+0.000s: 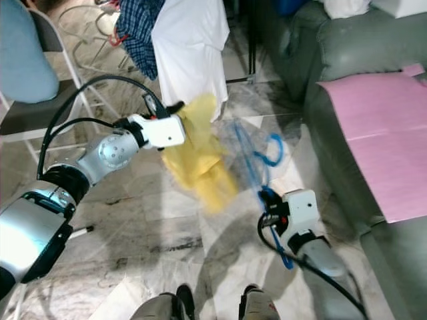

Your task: Hang hanger

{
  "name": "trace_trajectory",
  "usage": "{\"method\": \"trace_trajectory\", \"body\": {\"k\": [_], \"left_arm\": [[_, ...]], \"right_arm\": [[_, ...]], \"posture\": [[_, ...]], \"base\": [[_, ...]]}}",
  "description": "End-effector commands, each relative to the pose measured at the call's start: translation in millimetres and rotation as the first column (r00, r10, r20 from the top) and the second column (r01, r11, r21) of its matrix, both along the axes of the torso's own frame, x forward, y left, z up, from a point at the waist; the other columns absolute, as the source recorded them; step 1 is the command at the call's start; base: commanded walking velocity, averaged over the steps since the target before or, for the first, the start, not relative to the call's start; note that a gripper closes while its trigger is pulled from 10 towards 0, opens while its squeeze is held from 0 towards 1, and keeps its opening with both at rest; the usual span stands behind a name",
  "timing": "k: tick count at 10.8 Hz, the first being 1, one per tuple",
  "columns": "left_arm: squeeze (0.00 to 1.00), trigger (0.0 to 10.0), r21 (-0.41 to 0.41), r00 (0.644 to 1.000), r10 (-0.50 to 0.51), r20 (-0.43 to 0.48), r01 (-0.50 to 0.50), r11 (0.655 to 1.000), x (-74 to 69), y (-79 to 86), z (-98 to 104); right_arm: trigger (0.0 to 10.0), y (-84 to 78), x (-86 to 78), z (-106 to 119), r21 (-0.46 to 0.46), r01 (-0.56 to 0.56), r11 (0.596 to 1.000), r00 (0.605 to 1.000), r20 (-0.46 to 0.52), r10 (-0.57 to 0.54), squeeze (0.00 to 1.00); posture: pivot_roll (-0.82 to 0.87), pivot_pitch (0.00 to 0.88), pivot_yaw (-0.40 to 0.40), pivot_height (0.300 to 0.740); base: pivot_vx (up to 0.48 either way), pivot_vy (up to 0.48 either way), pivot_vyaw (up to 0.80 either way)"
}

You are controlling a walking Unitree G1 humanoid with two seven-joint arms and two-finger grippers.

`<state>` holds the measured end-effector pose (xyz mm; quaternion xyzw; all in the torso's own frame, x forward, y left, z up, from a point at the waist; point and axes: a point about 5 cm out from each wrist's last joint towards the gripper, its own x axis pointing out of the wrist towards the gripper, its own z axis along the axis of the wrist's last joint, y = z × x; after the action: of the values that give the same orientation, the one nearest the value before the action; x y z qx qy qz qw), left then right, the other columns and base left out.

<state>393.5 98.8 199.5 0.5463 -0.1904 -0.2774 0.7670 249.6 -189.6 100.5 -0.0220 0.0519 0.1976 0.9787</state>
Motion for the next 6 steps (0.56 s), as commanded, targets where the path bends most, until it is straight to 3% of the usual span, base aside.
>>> {"method": "trace_trajectory", "body": {"k": [1, 2, 4, 6], "left_arm": [[0.0, 10.0, 0.044, 1.0, 0.008, 0.01, -0.008, 0.999, -0.2, 7.1, -2.9], [0.0, 10.0, 0.044, 1.0, 0.011, 0.012, -0.012, 0.999, 0.3, 7.5, -2.1], [0.0, 10.0, 0.121, 0.996, -0.013, 0.088, 0.002, 0.993, 1.2, 4.9, 3.5], [0.0, 10.0, 0.12, 0.997, -0.01, 0.072, 0.002, 0.993, 2.7, 5.2, 7.5]], "right_arm": [[10.0, 6.6, -6.9, 4.1, 0.023, -0.062, 0.998, 0.998, -0.01, 0.063, 0.0], [10.0, 6.1, -11.5, 7.3, 0.025, -0.086, 0.996, 0.996, -0.023, 0.086, 0.0], [10.0, 0.1, -29.1, 4.2, 0.01, -0.133, 0.991, 0.987, -0.094, 0.133, 0.0], [10.0, 1.1, -40.7, 3.1, 0.019, -0.182, 0.983, 0.972, -0.147, 0.183, 0.0]], "posture": [[-0.23, 0.24, 0.164, 0.74], [-0.24, 0.242, 0.166, 0.74], [-0.25, 0.245, 0.176, 0.74], [-0.25, 0.247, 0.193, 0.74]], "base": [[0.0, 0.0, 0.0], [0.0, 0.0, 0.0], [0.0, 0.0, 0.0], [0.0, 0.0, 0.0]]}}
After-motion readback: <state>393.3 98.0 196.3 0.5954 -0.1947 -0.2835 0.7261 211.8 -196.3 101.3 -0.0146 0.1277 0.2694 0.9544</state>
